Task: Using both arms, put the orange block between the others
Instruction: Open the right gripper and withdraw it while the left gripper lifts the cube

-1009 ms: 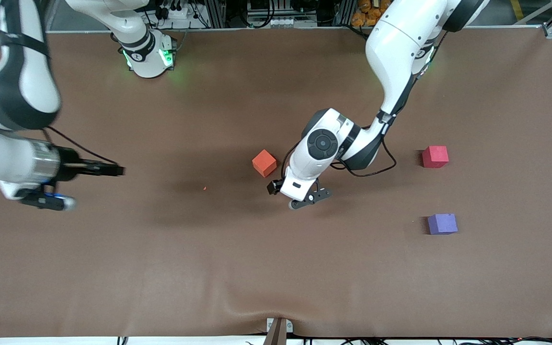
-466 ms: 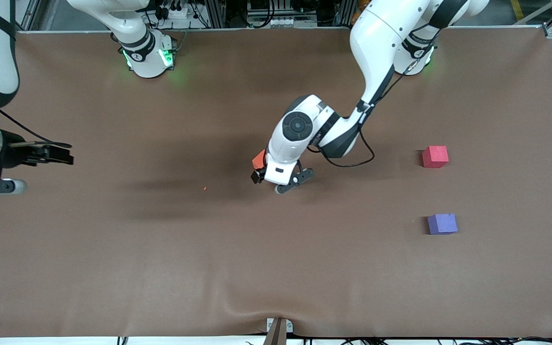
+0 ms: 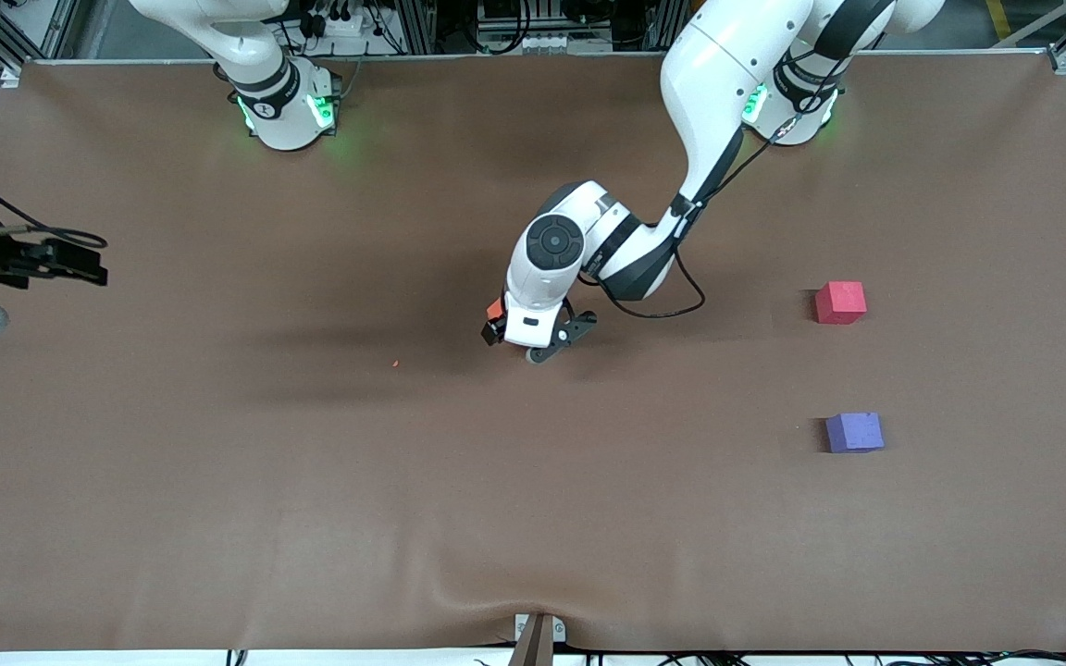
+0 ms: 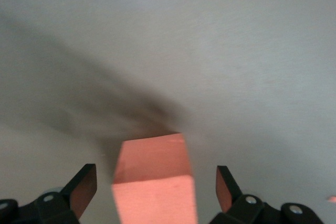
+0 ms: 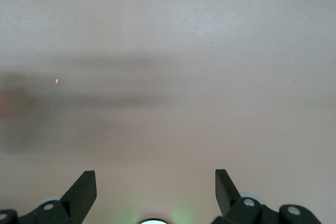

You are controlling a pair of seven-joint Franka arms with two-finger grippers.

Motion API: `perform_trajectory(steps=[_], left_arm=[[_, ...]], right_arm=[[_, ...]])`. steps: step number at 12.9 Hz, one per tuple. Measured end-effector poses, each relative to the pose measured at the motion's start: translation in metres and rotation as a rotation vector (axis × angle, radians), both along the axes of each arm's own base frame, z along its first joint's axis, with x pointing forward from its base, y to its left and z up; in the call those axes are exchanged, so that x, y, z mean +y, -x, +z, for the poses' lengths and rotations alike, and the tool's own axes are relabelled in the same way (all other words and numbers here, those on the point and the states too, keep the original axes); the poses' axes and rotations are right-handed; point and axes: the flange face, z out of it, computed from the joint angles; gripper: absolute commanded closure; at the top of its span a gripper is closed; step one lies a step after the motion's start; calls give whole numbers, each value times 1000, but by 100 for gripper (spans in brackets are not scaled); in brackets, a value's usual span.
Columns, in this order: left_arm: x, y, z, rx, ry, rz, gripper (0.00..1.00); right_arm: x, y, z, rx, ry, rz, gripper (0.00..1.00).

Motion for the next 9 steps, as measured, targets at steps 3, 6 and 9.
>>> perform_trajectory(steps=[3,6,9], left_arm=[[1,8,-7,39,-36,-14,0],[1,9,-13,45,-42,-15,0],[1,9,-13,45,-42,-12,0]], right_arm=[[-2,1,16,-20,0,49,0],[-5,1,17,-20,0,48,0],[-27,1,13,-12,0,15,0]])
